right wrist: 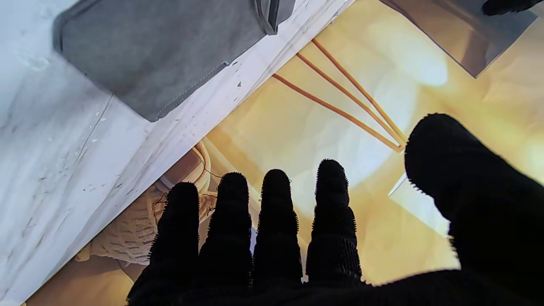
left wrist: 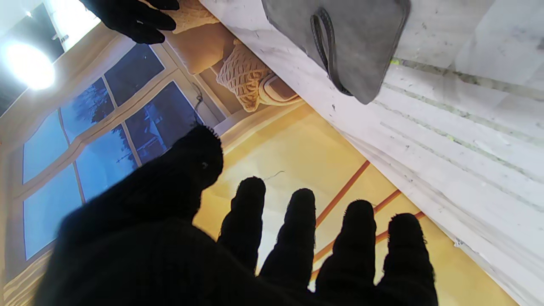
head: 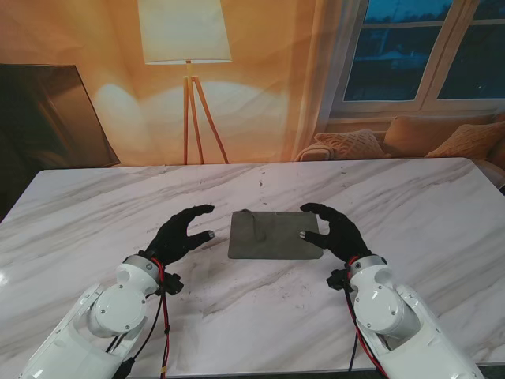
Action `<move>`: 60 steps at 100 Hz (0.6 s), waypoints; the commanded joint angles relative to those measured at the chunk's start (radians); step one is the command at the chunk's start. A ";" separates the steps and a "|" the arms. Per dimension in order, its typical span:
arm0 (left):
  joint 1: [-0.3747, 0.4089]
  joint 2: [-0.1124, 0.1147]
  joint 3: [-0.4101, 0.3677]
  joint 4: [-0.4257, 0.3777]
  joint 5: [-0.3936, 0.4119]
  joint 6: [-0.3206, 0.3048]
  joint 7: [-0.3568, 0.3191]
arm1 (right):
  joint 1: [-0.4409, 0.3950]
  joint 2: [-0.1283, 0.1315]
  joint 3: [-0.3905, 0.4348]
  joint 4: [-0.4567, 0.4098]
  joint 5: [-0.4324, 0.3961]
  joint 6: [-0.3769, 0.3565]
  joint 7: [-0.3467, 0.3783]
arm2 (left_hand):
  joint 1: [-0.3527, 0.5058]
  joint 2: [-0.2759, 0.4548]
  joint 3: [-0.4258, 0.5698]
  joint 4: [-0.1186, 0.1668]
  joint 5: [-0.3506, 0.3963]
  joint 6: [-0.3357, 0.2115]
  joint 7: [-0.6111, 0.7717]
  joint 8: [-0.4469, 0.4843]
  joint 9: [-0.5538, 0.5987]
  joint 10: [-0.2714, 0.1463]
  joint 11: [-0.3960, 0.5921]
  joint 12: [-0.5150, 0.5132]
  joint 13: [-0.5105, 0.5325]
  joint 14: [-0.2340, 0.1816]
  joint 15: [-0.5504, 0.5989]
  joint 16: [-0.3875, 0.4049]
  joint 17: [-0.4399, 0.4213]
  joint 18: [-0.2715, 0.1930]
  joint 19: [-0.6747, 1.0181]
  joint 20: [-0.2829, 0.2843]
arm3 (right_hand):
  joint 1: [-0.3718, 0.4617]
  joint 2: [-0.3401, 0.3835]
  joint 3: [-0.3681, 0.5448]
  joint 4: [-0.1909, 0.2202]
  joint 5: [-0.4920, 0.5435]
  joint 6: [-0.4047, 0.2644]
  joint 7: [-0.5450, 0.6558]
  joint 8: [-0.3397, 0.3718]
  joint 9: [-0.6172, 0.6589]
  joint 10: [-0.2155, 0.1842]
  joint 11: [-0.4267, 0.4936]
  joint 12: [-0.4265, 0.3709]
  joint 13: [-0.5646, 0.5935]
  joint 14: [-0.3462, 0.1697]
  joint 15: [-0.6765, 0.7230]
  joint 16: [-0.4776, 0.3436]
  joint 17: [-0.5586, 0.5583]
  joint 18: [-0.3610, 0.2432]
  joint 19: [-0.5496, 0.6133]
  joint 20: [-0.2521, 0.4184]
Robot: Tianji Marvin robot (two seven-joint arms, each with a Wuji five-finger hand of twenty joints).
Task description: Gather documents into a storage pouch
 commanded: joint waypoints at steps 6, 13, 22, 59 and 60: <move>0.003 0.007 0.000 0.003 -0.002 0.002 -0.043 | -0.021 0.001 -0.003 0.015 -0.003 -0.040 0.004 | -0.015 0.026 -0.018 0.032 -0.037 -0.023 -0.016 -0.011 0.014 -0.039 -0.026 -0.018 -0.002 -0.049 -0.016 -0.017 0.006 -0.009 -0.021 0.029 | -0.032 0.030 -0.030 0.052 -0.057 -0.052 -0.030 -0.010 -0.002 -0.054 -0.029 -0.016 0.015 -0.006 -0.018 -0.013 -0.002 -0.022 -0.003 0.001; 0.003 0.010 0.001 0.004 0.002 0.001 -0.052 | -0.022 0.000 -0.005 0.028 0.000 -0.062 -0.001 | -0.016 0.027 -0.013 0.035 -0.041 -0.022 -0.020 -0.013 0.005 -0.044 -0.030 -0.022 -0.003 -0.059 -0.022 -0.024 0.004 -0.011 -0.027 0.032 | -0.032 0.035 -0.032 0.052 -0.074 -0.063 -0.037 -0.012 -0.010 -0.065 -0.035 -0.018 0.014 -0.009 -0.023 -0.015 -0.002 -0.025 -0.004 -0.002; 0.004 0.011 0.003 0.005 0.003 -0.003 -0.056 | -0.017 0.005 -0.007 0.053 -0.003 -0.092 0.011 | -0.015 0.024 -0.004 0.039 -0.039 -0.022 -0.021 -0.012 -0.004 -0.054 -0.032 -0.025 -0.002 -0.070 -0.027 -0.032 0.005 -0.010 -0.034 0.035 | -0.042 0.056 -0.036 0.053 -0.109 -0.077 -0.050 -0.014 -0.027 -0.081 -0.041 -0.021 0.012 -0.017 -0.029 -0.017 -0.003 -0.032 -0.007 -0.005; 0.000 0.014 0.004 0.023 0.020 -0.020 -0.062 | -0.018 0.007 0.009 0.070 -0.015 -0.102 0.011 | -0.025 0.022 0.002 0.038 -0.051 -0.011 -0.024 -0.011 -0.042 -0.058 -0.033 -0.034 0.012 -0.076 -0.021 -0.042 0.025 -0.004 -0.037 0.047 | -0.050 0.086 -0.053 0.063 -0.144 -0.051 -0.064 -0.007 -0.065 -0.091 -0.038 -0.024 -0.002 -0.028 -0.034 -0.015 -0.010 -0.045 -0.010 -0.008; 0.000 0.014 0.004 0.024 0.020 -0.021 -0.061 | -0.018 0.007 0.008 0.070 -0.015 -0.101 0.011 | -0.026 0.021 0.001 0.037 -0.051 -0.011 -0.024 -0.011 -0.043 -0.057 -0.034 -0.034 0.012 -0.076 -0.021 -0.042 0.025 -0.004 -0.037 0.048 | -0.050 0.086 -0.053 0.063 -0.144 -0.050 -0.064 -0.007 -0.065 -0.090 -0.037 -0.024 -0.002 -0.027 -0.034 -0.015 -0.010 -0.045 -0.009 -0.008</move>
